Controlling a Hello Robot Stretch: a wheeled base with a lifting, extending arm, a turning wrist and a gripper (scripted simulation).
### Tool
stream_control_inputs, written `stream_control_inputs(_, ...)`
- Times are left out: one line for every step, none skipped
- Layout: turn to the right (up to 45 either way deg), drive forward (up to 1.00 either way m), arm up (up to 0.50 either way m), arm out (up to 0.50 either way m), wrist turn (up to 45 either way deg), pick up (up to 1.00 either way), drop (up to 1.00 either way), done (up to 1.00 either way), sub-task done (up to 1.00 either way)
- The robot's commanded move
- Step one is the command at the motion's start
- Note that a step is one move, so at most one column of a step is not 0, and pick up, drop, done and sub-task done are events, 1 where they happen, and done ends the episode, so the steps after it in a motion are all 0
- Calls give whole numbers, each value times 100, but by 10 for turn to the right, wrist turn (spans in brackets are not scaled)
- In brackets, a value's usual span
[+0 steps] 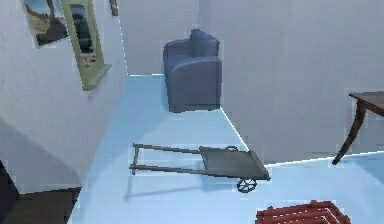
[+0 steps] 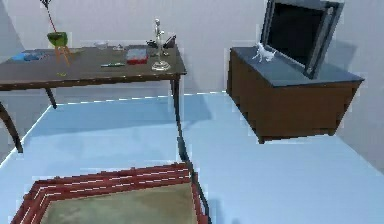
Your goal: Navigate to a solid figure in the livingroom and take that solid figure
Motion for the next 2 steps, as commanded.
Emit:
stream_control_inputs(450,0,0,0,0,0,0,0,0)
stream_control_inputs(450,0,0,0,0,0,0,0,0)
